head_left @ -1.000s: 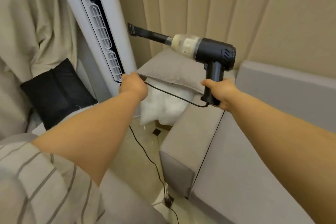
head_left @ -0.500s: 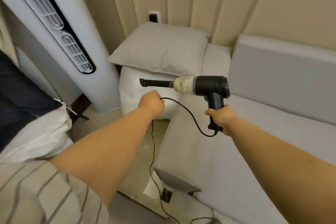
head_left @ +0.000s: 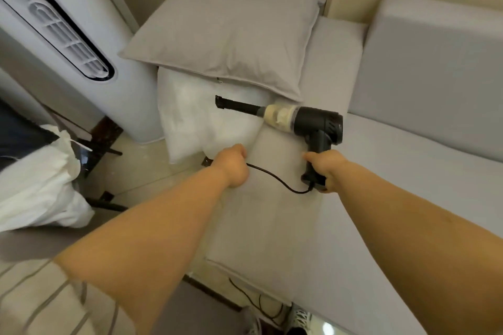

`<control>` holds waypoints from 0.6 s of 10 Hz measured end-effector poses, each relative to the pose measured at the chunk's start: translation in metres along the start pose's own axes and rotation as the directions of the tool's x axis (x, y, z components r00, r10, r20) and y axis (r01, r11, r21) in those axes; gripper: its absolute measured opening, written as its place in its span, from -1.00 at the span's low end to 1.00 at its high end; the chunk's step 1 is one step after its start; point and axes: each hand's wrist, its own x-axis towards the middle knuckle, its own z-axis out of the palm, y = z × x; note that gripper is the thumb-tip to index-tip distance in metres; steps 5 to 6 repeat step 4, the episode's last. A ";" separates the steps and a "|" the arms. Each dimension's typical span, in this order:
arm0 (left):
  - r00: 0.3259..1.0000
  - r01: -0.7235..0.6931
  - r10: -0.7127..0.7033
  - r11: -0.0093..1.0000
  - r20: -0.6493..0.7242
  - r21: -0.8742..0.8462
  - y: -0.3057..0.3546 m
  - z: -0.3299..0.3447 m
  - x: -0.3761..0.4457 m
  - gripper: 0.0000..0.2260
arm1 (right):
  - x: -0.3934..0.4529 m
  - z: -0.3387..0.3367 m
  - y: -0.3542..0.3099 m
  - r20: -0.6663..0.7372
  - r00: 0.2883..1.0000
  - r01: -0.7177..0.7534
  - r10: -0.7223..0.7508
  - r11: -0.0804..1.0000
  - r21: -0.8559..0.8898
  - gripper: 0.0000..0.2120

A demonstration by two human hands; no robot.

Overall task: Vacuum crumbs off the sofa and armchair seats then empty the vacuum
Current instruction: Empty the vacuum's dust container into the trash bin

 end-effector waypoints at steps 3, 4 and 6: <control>0.992 0.008 -0.010 1.000 0.128 0.013 0.025 0.028 0.000 -0.67 | 0.009 -0.019 -0.003 0.066 0.997 -0.009 0.033 0.944 -0.331 -0.78; 0.994 0.031 -0.029 0.999 0.109 -0.015 0.031 0.020 -0.014 -0.68 | -0.002 -0.023 -0.007 0.082 0.996 0.072 -0.039 0.891 -0.448 -0.66; 0.994 0.031 -0.029 0.999 0.109 -0.015 0.031 0.020 -0.014 -0.68 | -0.002 -0.023 -0.007 0.082 0.996 0.072 -0.039 0.891 -0.448 -0.66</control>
